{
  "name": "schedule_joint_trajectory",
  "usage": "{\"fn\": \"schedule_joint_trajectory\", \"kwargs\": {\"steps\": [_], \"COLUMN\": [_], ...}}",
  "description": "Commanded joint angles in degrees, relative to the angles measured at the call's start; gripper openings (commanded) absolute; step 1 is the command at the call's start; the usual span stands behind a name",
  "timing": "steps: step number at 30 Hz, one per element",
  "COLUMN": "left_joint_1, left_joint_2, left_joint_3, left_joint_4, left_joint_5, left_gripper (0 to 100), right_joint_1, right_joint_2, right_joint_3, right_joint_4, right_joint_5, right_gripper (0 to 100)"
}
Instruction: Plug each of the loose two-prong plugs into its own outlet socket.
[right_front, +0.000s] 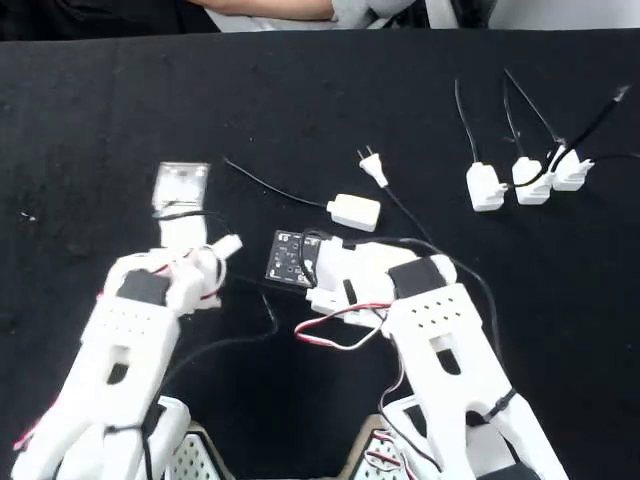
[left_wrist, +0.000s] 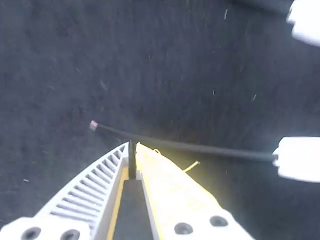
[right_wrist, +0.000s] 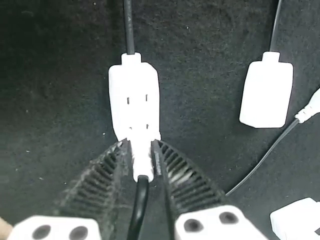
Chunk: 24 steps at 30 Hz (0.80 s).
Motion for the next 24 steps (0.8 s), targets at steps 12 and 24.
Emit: {"fn": "schedule_joint_trajectory", "kwargs": {"steps": [12, 24], "left_joint_1": [1.0, 1.0], "left_joint_2": [1.8, 25.4], "left_joint_3": [8.0, -2.5], "left_joint_4": [-14.9, -15.2], "left_joint_5": [-2.3, -2.3], "left_gripper": [13, 13], "right_joint_1": [-0.3, 0.2], "right_joint_2": [0.7, 0.7], "right_joint_3": [2.8, 3.1], "right_joint_4": [-0.5, -3.8], "right_joint_5": [-0.4, -0.4], "right_gripper": [1.1, 1.1]}}
